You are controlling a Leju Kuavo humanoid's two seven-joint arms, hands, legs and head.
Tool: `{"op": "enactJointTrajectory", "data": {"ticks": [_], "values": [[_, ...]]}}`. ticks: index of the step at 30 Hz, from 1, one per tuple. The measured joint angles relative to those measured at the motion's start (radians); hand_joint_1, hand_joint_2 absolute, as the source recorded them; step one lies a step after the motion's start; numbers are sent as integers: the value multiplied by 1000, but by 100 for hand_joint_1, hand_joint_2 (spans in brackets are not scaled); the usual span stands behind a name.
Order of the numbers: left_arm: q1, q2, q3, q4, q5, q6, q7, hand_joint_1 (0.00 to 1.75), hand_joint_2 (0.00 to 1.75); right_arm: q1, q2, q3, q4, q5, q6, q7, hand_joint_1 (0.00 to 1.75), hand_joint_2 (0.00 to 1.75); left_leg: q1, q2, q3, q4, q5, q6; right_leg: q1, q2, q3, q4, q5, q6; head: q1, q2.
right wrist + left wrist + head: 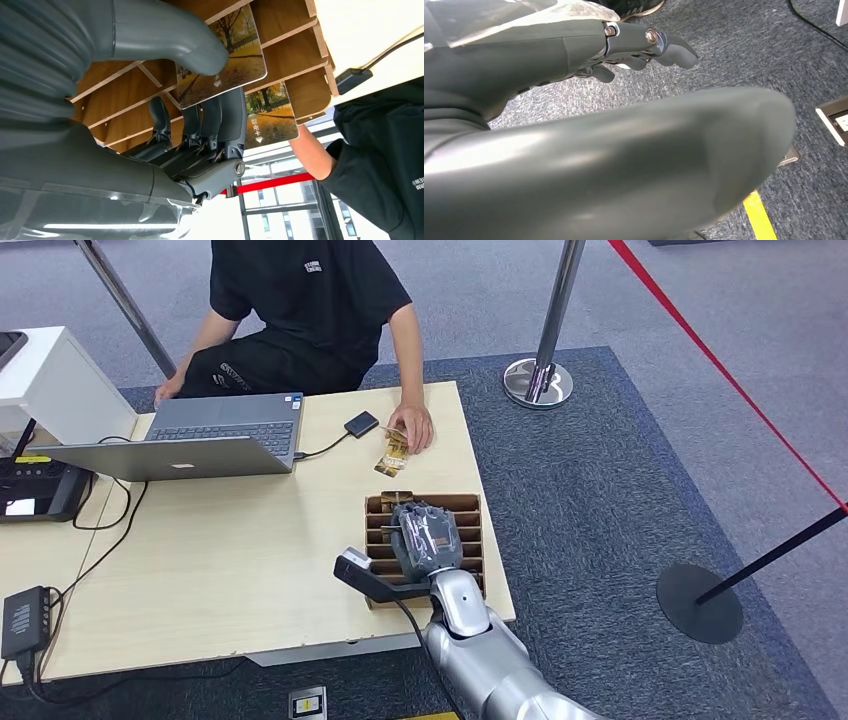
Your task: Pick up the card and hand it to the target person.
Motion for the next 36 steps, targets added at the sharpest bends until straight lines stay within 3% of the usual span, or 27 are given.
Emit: {"op": "enactJointTrajectory", "data": {"ticks": [9, 17, 36], "values": [[0, 0, 0, 0, 3, 1, -2, 0, 0, 6, 0, 0, -16, -10, 0, -28, 141, 175, 0, 0, 0, 0, 0, 0, 0, 0, 0, 0, 0, 0, 0, 0], [0, 0, 0, 0, 7, 3, -2, 0, 0, 23, 0, -1, -54, -25, 0, -63, 142, 175, 0, 0, 0, 0, 0, 0, 0, 0, 0, 0, 0, 0, 0, 0], [0, 0, 0, 0, 11, 4, 1, 0, 0, 60, 0, -6, -255, -157, 56, -170, 151, 175, 0, 0, 0, 0, 0, 0, 0, 0, 0, 0, 0, 0, 0, 0]]}}
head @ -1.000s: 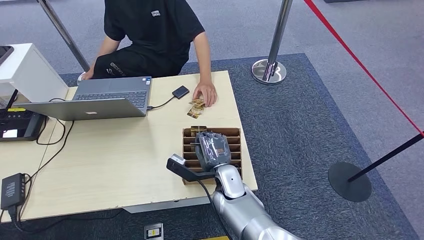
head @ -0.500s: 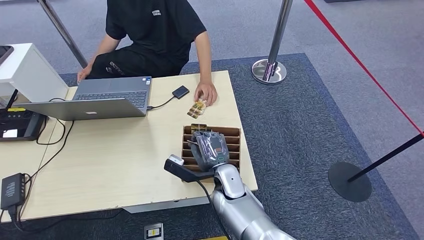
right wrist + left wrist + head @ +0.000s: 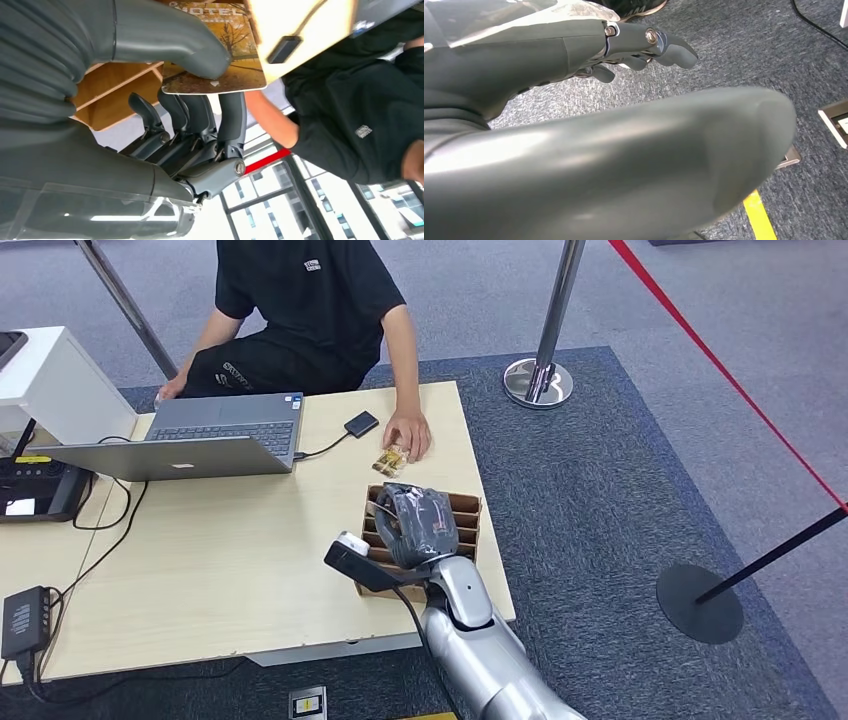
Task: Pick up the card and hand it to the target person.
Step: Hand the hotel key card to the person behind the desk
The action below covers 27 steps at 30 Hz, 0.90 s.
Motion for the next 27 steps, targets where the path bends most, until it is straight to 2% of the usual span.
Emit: {"op": "enactJointTrajectory", "data": {"ticks": [6, 11, 27], "values": [[0, 0, 0, 0, -2, 1, 5, 0, 0, 9, 0, 0, -74, -73, 53, -38, 153, 175, 0, 0, 0, 0, 0, 0, 0, 0, 0, 0, 0, 0, 0, 0], [0, 0, 0, 0, -8, 2, 11, 0, 0, 10, 0, 5, -119, -82, 75, -42, 152, 175, 0, 0, 0, 0, 0, 0, 0, 0, 0, 0, 0, 0, 0, 0], [-2, 0, -4, 0, -17, 3, 18, 0, 0, -66, 0, 74, -112, -98, 98, 48, 153, 175, 0, 0, 0, 0, 0, 0, 0, 0, 0, 0, 0, 0, 0, 0]]}}
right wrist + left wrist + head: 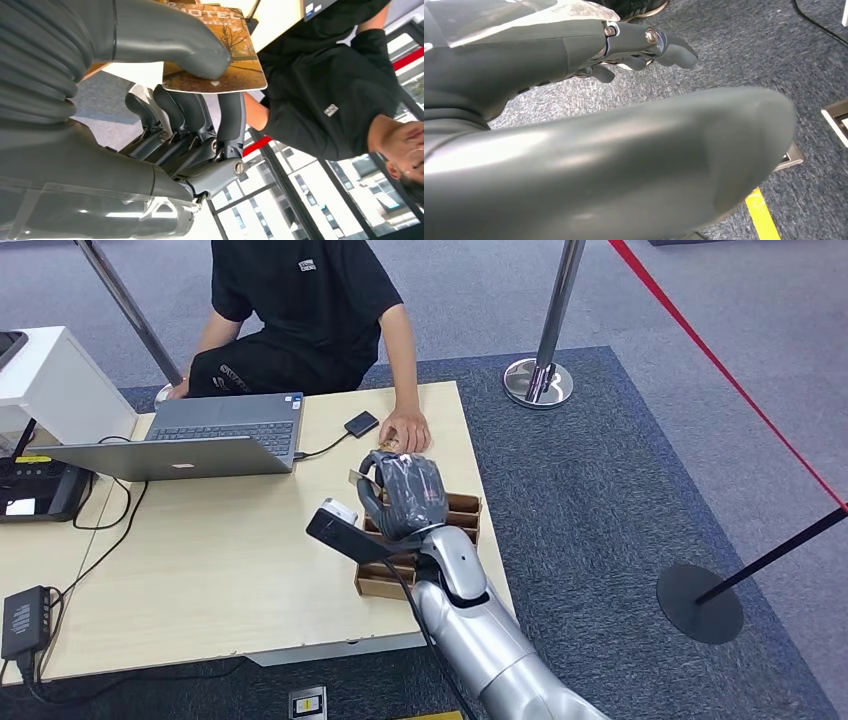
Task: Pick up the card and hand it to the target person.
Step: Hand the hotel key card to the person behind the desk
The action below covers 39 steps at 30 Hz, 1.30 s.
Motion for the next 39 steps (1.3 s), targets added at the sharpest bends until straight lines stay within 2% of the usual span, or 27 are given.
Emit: {"op": "enactJointTrajectory", "data": {"ticks": [14, 39], "values": [[0, 0, -24, 0, -18, -5, 4, 0, 0, -77, 0, 31, 131, -30, -30, 52, 155, 175, 0, 0, 0, 0, 0, 0, 0, 0, 0, 0, 0, 0, 0, 0], [0, 0, -31, 0, -22, -8, 4, 0, 0, -96, 0, 33, 200, -36, -46, 56, 154, 175, 0, 0, 0, 0, 0, 0, 0, 0, 0, 0, 0, 0, 0, 0]]}}
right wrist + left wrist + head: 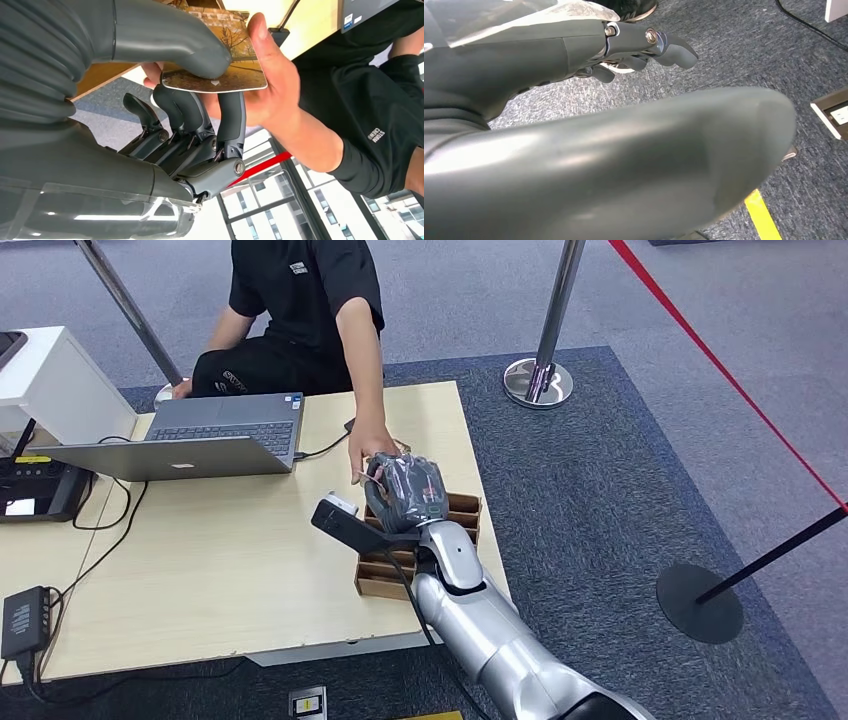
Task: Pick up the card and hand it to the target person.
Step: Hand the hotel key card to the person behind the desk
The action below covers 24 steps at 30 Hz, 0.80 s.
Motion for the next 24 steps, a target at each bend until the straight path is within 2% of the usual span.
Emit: {"op": "enactJointTrajectory", "data": {"ticks": [11, 14, 18, 19, 20, 22, 24], "values": [[0, 0, 0, 0, -4, 0, 3, 0, 0, -1, 0, -2, 10, 2, -17, -2, 150, 175, 0, 0, 0, 0, 0, 0, 0, 0, 0, 0, 0, 0, 0, 0], [0, 0, 0, 1, -5, 0, 4, 0, 0, -2, 0, -2, 13, 3, -19, -2, 91, 175, 0, 0, 0, 0, 0, 0, 0, 0, 0, 0, 0, 0, 0, 0], [0, 0, 0, 1, -4, 0, 5, 0, 0, -2, 0, -3, 15, 5, -20, -1, 24, 175, 0, 0, 0, 0, 0, 0, 0, 0, 0, 0, 0, 0, 0, 0], [0, 0, 0, 1, -4, 0, 5, 0, 0, -2, 0, -3, 15, 6, -21, -1, 6, 131, 0, 0, 0, 0, 0, 0, 0, 0, 0, 0, 0, 0, 0, 0], [0, 0, 0, 1, -4, 0, 5, 0, 0, -2, 0, -3, 15, 7, -21, 0, 0, 87, 0, 0, 0, 0, 0, 0, 0, 0, 0, 0, 0, 0, 0, 0], [0, 0, 0, 2, -4, 0, 5, 0, 0, -2, 0, -3, 15, 10, -24, 2, 0, 0, 0, 0, 0, 0, 0, 0, 0, 0, 0, 0, 0, 0, 0, 0], [0, 0, 0, 2, -4, 0, 6, 0, 0, -2, 0, -3, 15, 14, -32, 5, 0, 0, 0, 0, 0, 0, 0, 0, 0, 0, 0, 0, 0, 0, 0, 0]]}}
